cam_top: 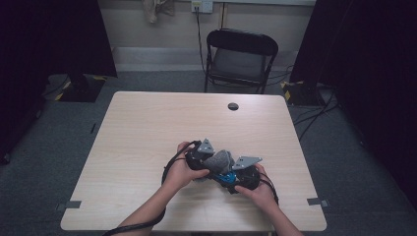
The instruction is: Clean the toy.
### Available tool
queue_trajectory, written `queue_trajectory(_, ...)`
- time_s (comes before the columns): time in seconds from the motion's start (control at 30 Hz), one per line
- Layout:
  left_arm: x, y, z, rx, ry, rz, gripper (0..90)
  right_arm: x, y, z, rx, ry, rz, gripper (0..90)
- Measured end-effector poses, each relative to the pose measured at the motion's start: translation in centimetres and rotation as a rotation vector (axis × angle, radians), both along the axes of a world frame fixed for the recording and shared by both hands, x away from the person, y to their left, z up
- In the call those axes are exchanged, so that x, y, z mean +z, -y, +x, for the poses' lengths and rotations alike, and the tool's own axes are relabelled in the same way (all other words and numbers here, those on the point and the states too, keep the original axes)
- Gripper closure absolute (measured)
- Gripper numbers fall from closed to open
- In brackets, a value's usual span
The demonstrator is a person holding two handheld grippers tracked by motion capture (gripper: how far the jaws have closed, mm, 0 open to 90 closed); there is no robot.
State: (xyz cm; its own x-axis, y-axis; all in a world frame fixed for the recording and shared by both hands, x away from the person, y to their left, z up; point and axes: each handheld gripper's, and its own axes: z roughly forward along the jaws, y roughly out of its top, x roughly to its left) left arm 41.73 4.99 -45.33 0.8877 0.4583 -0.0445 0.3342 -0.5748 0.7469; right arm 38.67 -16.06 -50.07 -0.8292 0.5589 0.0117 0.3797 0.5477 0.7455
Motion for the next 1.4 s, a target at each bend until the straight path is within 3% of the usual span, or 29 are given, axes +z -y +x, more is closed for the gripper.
queue_trajectory(0.17,1.0,-0.8,-0.3,0.009,0.022,-0.022,29.4,0.0,0.0,0.0,0.0,0.0,0.0,25.8)
queue_trajectory(0.27,0.8,-1.1,-0.3,-0.002,0.018,-0.01,33.0,0.0,0.0,0.0,0.0,0.0,0.0,25.8)
queue_trajectory(0.33,0.4,-1.1,-0.5,-0.023,-0.008,-0.009,41.8,0.0,0.0,0.0,0.0,0.0,0.0,25.8)
queue_trajectory(0.4,0.1,-0.9,-0.6,-0.04,-0.006,0.004,45.4,0.0,0.0,0.0,0.0,0.0,0.0,25.8)
queue_trajectory(0.43,-0.1,-0.8,-0.7,-0.048,-0.017,0.013,54.7,0.0,0.0,0.0,0.0,-0.001,0.0,25.8)
queue_trajectory(0.5,-0.4,-0.5,-0.6,-0.056,-0.034,0.008,56.8,0.0,0.0,0.0,0.0,-0.001,0.001,25.8)
queue_trajectory(0.6,-0.1,-0.2,-0.4,-0.038,-0.069,0.017,65.3,0.0,0.0,0.0,0.0,0.0,0.0,25.8)
queue_trajectory(0.63,0.2,0.0,-0.5,-0.034,-0.075,0.0,68.0,0.0,0.0,0.0,0.0,-0.001,0.0,25.7)
queue_trajectory(0.73,0.7,0.9,-0.9,-0.064,-0.083,-0.036,69.3,0.0,0.0,0.0,-0.001,-0.001,0.0,25.7)
queue_trajectory(0.83,0.2,2.1,-1.1,-0.079,-0.065,0.02,69.0,0.0,0.0,0.0,0.0,0.0,0.001,25.7)
queue_trajectory(0.93,-0.5,2.6,-1.0,-0.065,-0.082,0.008,68.7,0.0,0.0,0.0,-0.001,0.0,0.001,25.8)
queue_trajectory(1.03,-0.4,2.7,-1.1,-0.061,-0.067,0.024,68.9,0.0,0.0,0.0,-0.001,0.0,0.001,25.8)
queue_trajectory(1.4,0.0,1.1,0.5,0.049,-0.079,-0.025,69.9,0.0,0.0,0.0,-0.001,0.0,0.001,25.8)
